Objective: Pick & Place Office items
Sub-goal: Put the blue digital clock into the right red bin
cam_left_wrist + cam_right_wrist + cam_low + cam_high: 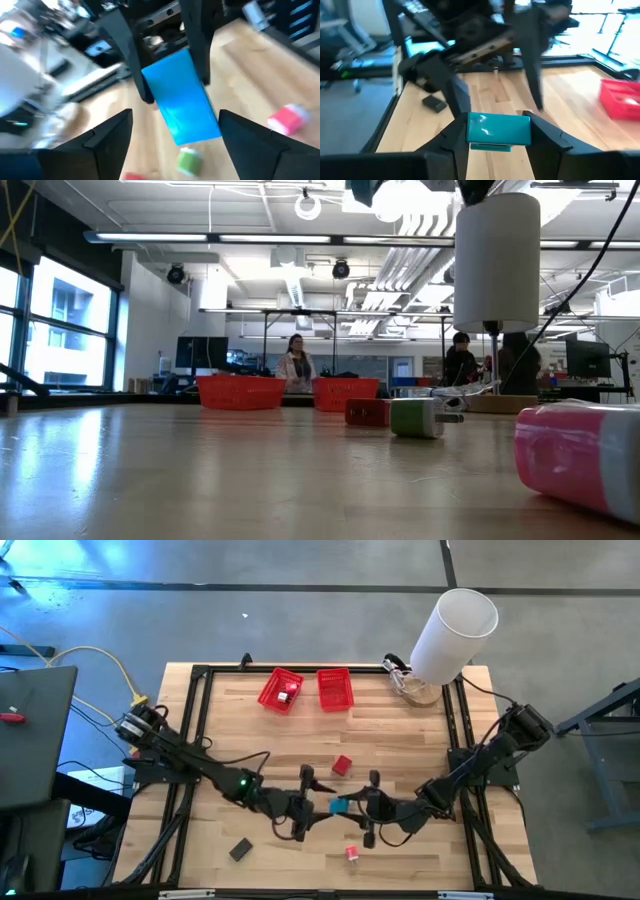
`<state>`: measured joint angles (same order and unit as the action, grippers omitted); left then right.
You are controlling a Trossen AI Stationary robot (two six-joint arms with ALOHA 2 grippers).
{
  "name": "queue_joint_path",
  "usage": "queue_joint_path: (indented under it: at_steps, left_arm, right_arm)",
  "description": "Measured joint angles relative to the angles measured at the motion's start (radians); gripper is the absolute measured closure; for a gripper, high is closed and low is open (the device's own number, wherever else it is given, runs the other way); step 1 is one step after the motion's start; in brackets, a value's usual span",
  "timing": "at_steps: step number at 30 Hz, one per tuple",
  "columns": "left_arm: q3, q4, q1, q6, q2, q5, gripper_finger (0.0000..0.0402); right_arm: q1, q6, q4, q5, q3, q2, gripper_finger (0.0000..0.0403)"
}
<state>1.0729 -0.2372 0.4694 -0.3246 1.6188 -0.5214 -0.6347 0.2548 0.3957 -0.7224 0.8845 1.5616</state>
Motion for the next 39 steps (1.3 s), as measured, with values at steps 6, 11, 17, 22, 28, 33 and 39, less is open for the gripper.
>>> queue_joint_path:
  at_steps: [6, 11, 17, 22, 28, 33, 39]
  left_arm:
    - [0.0, 0.013, 0.043, -0.14, 0.0, -0.246, 0.0113]
    - [-0.001, 0.047, 0.052, -0.109, 0.002, -0.384, 0.0112]
    - [-0.001, 0.047, 0.033, 0.125, 0.045, -0.385, 0.0112]
    - [-0.001, 0.047, 0.01, 0.189, 0.084, -0.38, 0.0112]
    - [-0.002, -0.028, -0.01, 0.254, 0.11, -0.513, 0.0112]
    - [-0.002, -0.113, -0.019, 0.324, 0.11, -0.566, 0.0112]
    - [-0.001, -0.171, -0.045, 0.323, 0.113, -0.392, 0.0112]
  right_arm:
    - [-0.031, 0.235, -0.005, -0.256, 0.0, 0.0, 0.0262]
    - [-0.024, 0.376, -0.03, -0.427, 0.0, 0.0, 0.0262]
    - [0.012, 0.404, -0.003, -0.446, 0.0, 0.0, 0.0262]
    - [0.039, 0.405, 0.027, -0.403, 0.0, 0.0, 0.0262]
    - [0.059, 0.405, 0.044, -0.393, 0.0, 0.0, 0.0262]
    - [0.074, 0.399, 0.051, -0.375, 0.0, 0.0, 0.0262]
    - [0.087, 0.395, 0.052, -0.366, 0.0, 0.0, 0.0262]
